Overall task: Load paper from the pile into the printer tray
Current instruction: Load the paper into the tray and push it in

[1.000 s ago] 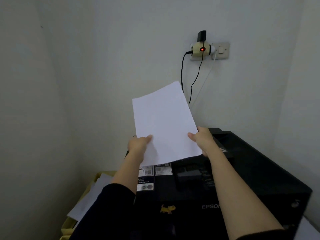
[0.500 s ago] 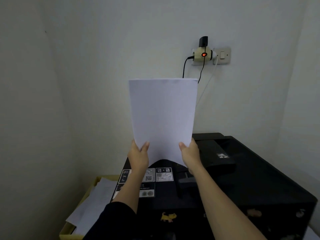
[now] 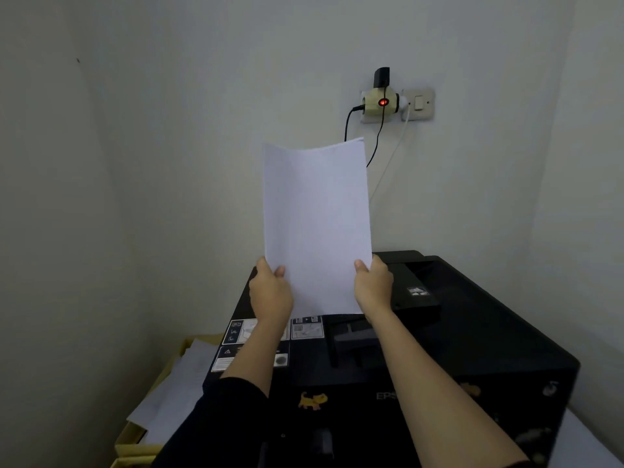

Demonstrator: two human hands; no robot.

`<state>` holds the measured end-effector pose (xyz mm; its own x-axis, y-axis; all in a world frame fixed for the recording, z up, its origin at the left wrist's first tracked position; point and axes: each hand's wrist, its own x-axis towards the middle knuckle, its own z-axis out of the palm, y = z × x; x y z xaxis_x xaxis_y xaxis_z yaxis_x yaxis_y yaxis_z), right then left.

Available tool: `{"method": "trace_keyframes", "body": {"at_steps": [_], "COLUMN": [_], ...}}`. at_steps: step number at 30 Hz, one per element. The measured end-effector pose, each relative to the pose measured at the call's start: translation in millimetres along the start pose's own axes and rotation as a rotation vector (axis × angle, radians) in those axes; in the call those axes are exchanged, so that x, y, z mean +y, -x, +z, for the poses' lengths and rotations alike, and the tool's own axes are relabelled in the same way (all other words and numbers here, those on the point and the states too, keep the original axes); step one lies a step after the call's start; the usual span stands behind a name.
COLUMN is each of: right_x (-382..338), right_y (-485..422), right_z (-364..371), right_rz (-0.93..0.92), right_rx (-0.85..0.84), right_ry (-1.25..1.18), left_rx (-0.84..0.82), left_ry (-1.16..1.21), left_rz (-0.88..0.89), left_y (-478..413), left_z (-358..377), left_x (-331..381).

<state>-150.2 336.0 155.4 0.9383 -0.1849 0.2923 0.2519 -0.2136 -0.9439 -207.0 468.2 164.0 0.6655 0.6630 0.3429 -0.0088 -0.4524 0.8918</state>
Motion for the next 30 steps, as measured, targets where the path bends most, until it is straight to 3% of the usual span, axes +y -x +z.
{"method": "trace_keyframes", "body": {"at_steps": [5,12,21,30], "right_x": [-5,-3,58,130], "right_y": [-1,31,146,275], "right_z": [-45,-120,-186,-227], "right_rz": [0.04,0.081,0.228,0.463], "right_rx": [0.06,0.013,0.048,0.026], "right_ry": [0.133,0.176,0.054,0.0], "left_rx": [-0.046,-0.094,-0.117,-0.273], "left_ry": [-0.063,0.006,0.161,0.31], "left_rz": [-0.034,-0.145,-0.22,-0.411], "left_y": [25,92,225,351], "left_z": [0,-4,-21,-61], "left_x": [30,49,1,-77]}}
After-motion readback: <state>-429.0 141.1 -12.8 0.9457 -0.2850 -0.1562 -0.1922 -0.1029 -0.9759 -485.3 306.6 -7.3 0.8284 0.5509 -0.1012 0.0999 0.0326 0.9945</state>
